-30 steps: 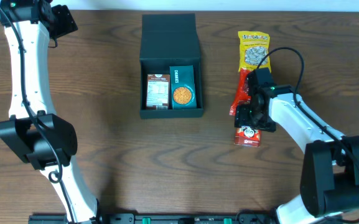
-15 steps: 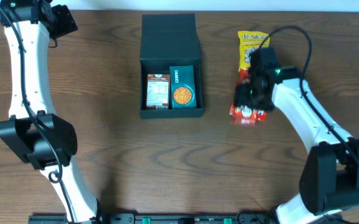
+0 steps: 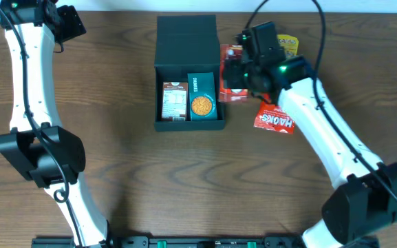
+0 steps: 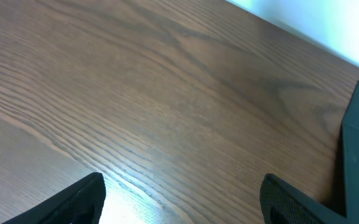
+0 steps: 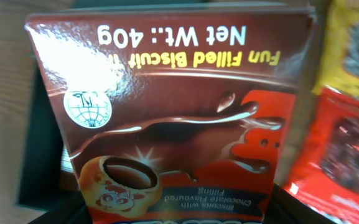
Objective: Pack container
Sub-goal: 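Carry the Hello Panda box left and lower it into the black box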
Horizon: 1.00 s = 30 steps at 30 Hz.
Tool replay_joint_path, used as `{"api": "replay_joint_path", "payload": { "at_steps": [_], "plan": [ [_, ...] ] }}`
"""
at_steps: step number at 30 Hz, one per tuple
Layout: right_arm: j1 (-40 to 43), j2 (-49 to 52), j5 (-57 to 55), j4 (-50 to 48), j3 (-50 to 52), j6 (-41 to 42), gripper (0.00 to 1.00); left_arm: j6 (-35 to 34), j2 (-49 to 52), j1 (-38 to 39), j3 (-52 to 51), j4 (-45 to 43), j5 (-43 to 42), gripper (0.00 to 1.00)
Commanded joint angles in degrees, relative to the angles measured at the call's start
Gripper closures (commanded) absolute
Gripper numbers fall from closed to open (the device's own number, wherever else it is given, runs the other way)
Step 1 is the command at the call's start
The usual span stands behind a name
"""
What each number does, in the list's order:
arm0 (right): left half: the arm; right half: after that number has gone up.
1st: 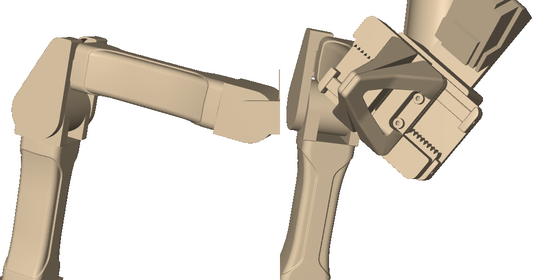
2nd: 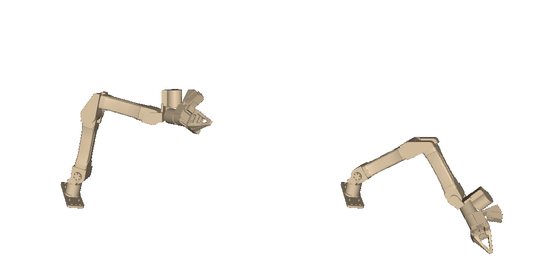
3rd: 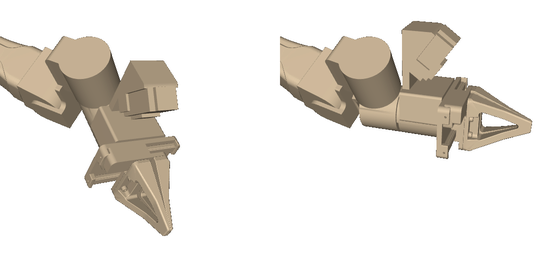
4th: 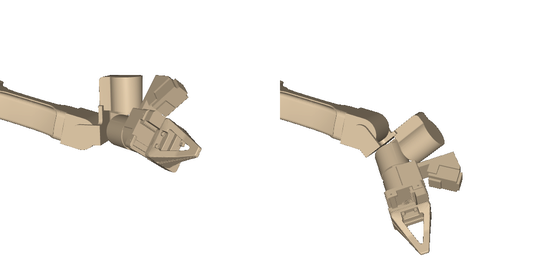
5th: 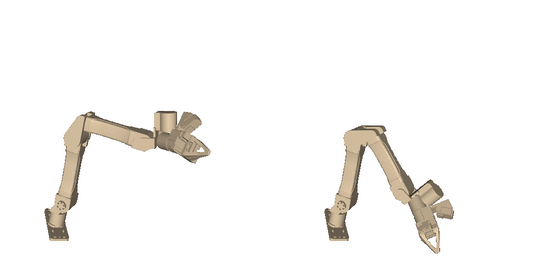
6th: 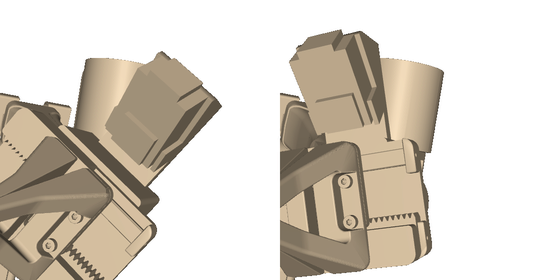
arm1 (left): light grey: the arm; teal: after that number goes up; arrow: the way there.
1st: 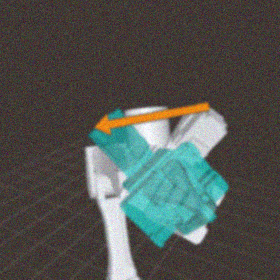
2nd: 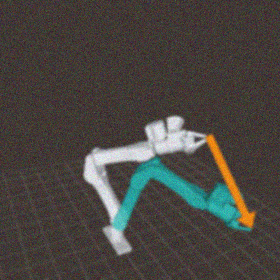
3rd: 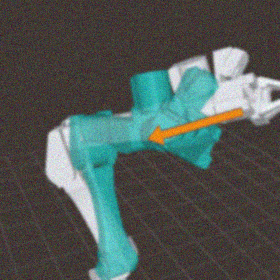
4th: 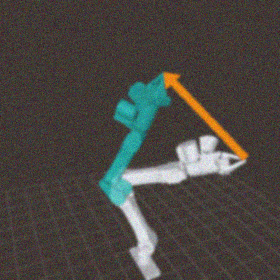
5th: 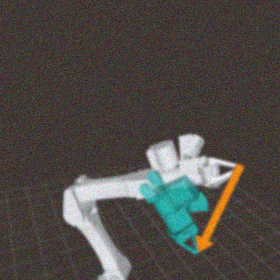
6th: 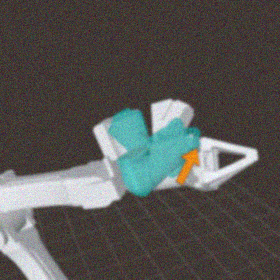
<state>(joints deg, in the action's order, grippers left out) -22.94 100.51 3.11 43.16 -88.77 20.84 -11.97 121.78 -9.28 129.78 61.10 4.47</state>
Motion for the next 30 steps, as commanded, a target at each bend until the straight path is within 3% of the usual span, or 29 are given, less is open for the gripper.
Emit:
{"api": "replay_joint_path", "payload": {
  "at_steps": [1, 12, 24, 27, 30],
  "plan": [
    [-2.1, 0.5, 0.2, -1.6, -1.2, 1.5, 0.39, 0.4, 0.8, -0.1, -0.4, 0.2, 0.0, 0.20],
    [-6.6, 9.8, 5.3, -1.2, -5.7, 1.4, 0.38, 0.4, 0.8, -0.1, -0.4, 0.7, 0.0, 0.19],
    [-8.1, 15.1, -1.3, 4.2, -8.6, 2.9, 0.37, 1.7, 0.8, -0.1, -0.4, 2.1, 0.0, 0.19],
    [-8.1, 15.1, -1.8, 4.2, -8.6, 2.9, 0.28, 1.7, 0.8, -0.1, -0.4, 2.0, 0.0, 0.19],
    [-8.1, 15.1, -1.8, 4.2, -8.6, 2.9, 0.05, 1.7, 0.8, -0.1, -0.4, 2.0, 0.0, 0.19]
  ]
}}
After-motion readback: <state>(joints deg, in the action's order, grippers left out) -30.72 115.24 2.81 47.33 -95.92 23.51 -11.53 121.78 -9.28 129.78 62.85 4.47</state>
